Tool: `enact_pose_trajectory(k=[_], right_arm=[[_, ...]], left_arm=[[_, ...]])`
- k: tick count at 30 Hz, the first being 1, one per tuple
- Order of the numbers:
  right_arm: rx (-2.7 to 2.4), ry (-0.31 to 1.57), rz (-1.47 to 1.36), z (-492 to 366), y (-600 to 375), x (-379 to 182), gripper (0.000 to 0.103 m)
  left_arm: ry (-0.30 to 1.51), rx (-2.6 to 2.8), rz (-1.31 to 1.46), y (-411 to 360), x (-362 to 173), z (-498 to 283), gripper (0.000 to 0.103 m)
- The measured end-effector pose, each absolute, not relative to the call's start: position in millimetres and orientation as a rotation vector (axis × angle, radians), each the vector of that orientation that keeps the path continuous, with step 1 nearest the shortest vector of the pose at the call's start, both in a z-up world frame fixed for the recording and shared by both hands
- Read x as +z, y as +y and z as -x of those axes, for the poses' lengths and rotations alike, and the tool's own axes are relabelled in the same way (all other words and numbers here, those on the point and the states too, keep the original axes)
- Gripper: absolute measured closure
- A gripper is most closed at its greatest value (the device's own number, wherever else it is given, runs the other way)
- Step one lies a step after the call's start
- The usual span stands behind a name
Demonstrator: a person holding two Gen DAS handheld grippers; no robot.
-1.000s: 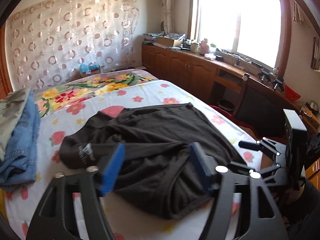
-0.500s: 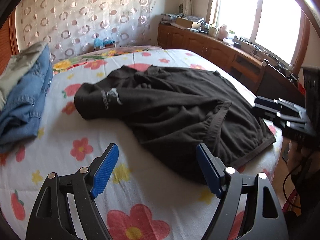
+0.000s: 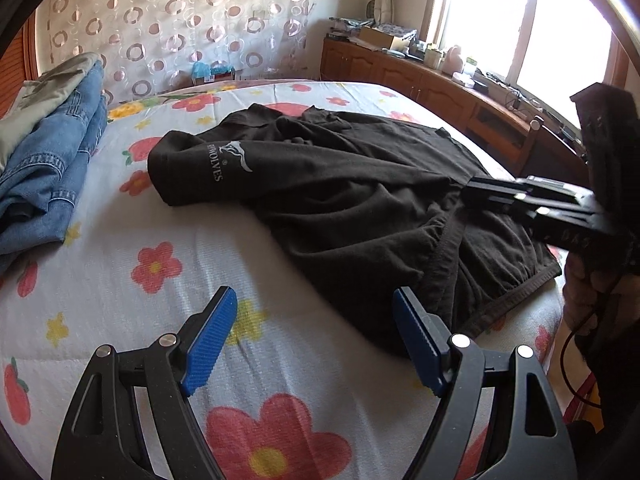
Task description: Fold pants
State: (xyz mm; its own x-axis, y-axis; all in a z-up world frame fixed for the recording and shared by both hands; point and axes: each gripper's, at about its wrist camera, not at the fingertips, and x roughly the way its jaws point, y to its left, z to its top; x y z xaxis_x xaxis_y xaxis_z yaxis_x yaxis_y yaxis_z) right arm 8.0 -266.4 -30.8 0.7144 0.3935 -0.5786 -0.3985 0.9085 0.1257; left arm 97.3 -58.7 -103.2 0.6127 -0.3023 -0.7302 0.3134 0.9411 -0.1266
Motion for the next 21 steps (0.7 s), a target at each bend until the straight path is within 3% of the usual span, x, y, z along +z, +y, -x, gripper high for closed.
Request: enact_pose_trajectory(k=[6, 13, 21], right_arm=[[0.465, 0.687, -0.020, -23.8, -266.6, -35.9, 0.074], [0.496, 0.631, -0.015, -14.6, -255.3, -23.3, 0.095], [0.501, 0.500, 0.013, 13.4, -251.4, -12.2, 0.098]], left_arm=[[0.835, -0.353, -0.015, -58.7, -102.9, -96.1, 0.023], [0.832, -0.350, -0.008, -57.0, -102.0, -95.7, 0.023], [0.801, -0.331, -0.007, -54.9, -95.1, -93.1, 0.023]])
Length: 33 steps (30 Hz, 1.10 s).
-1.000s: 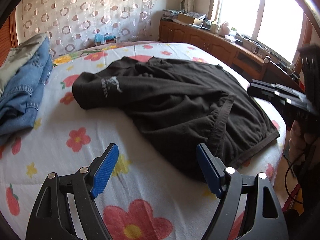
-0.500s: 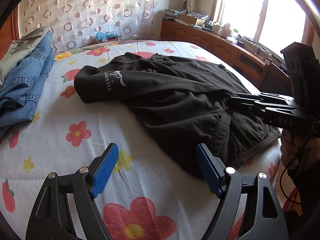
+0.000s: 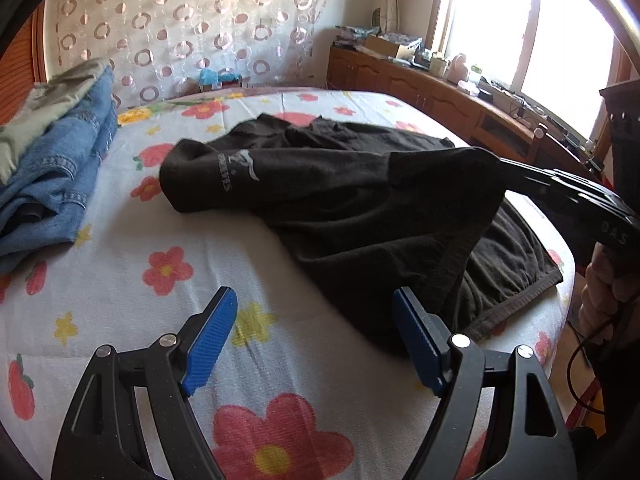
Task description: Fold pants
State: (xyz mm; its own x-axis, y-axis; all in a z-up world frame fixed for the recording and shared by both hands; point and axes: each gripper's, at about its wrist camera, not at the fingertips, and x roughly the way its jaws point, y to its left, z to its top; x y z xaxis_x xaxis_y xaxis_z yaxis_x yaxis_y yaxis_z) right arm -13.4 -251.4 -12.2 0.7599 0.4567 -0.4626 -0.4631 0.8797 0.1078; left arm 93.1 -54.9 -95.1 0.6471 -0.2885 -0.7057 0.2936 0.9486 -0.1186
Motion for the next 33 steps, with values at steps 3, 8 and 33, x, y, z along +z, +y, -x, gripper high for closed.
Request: enact_pose_trajectory(k=[3, 8, 33], right_arm=[[0.512, 0.476, 0.029, 22.4, -249.5, -12.9, 0.099], [0.501, 0.440, 0.047, 36.8, -250.3, -10.5, 0.099], [0.324, 0.469, -0.044, 78.0, -269.5, -35.6, 0.099]], left_arm=[[0.780, -0.337, -0.007, -57.6, -87.8, -89.4, 0.023], [0.741, -0.353, -0.007, -63.4, -72.7, -84.6, 0.023], [0.707, -0.409, -0.033, -84.8, -58.8, -79.4, 0.023]])
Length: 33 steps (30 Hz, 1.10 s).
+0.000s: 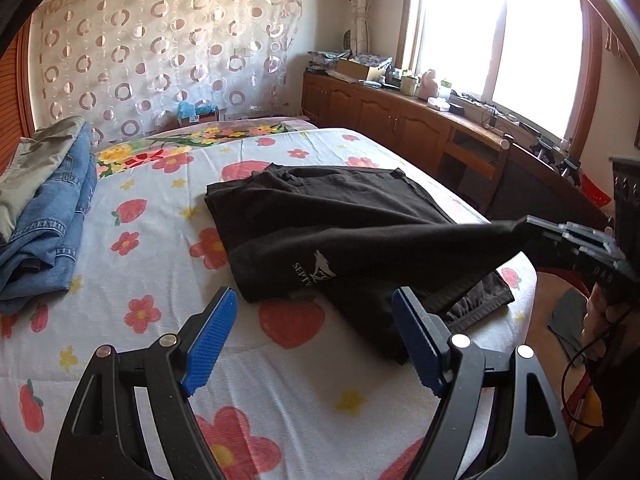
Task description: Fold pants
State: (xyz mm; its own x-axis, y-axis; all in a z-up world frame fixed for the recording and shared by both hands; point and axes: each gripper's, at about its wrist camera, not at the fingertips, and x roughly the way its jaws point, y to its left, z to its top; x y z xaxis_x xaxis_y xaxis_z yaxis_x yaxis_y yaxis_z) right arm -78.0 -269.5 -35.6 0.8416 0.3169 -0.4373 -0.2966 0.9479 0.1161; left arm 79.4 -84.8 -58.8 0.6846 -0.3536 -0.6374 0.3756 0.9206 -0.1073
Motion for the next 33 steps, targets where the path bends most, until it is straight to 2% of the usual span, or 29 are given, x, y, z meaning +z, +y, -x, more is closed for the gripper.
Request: enact_pose_trajectory(k=[14, 26, 28, 33], right_arm=[[0.308, 0.631, -0.079, 66.0, -262.4, -64.7, 0.099], [0.313, 0.632, -0.107, 70.6, -278.2, -66.5, 0.099], [0.316, 0.630, -0.105, 72.5, -277.7, -65.7, 0.089], [0.308, 0.612, -0.097, 77.2, -279.6, -60.1, 0.084]], left_arm=[[0.729, -0.411, -0.035, -90.2, -66.7, -79.0, 0.023], [0.725, -0.394, -0.022, -87.1, -67.8, -79.6, 0.023], [0.716, -0.385, -0.015, -83.8, -66.3, -78.7, 0.023], [0.703, -0.364, -0.003, -76.4, -62.6, -79.6, 0.023]])
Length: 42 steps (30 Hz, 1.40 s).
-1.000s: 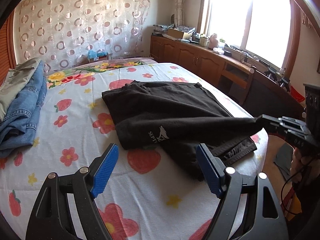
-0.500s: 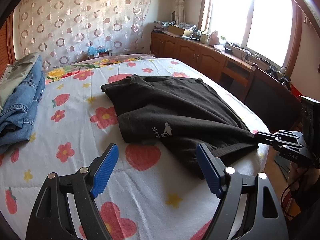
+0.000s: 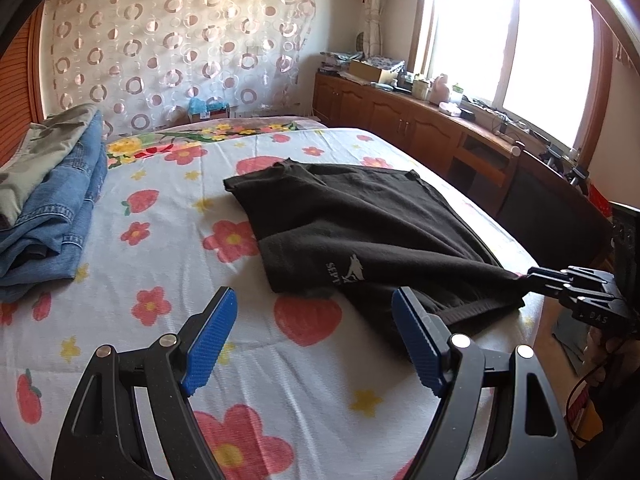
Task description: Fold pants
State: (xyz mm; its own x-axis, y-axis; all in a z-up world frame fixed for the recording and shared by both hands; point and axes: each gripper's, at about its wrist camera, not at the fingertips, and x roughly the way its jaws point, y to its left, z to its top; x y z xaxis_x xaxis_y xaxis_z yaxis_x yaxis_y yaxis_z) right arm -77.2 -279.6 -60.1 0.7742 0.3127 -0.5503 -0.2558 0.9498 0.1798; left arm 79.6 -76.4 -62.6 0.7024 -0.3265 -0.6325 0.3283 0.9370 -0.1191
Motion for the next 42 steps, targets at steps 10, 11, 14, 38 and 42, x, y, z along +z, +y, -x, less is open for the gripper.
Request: enact_pose_trajectory(k=[10, 11, 14, 38, 42], right_arm=[[0.349, 0.550, -0.057, 64.7, -260.0, -45.3, 0.066], [0.356, 0.547, -0.053, 61.6, -256.5, -44.6, 0.065], [0.379, 0.543, -0.045, 50.0, -246.1, -43.4, 0.060], [0.623, 0.635, 0.096, -62.2, -131.7, -48.9, 0.051], [0.642, 0.663, 0.118, -75.4, -118.4, -52.5, 0.051]], left_arm=[[0.672, -0.318, 0.001, -60.6, -53.9, -79.4, 0.023], [0.669, -0.315, 0.000, -59.1, -53.0, -79.2, 0.023], [0.661, -0.306, 0.004, -54.5, -50.7, -78.9, 0.023], [0.581, -0.227, 0.020, -7.1, -20.4, -75.6, 0.023], [0.575, -0.226, 0.022, -5.2, -18.9, -75.2, 0.023]])
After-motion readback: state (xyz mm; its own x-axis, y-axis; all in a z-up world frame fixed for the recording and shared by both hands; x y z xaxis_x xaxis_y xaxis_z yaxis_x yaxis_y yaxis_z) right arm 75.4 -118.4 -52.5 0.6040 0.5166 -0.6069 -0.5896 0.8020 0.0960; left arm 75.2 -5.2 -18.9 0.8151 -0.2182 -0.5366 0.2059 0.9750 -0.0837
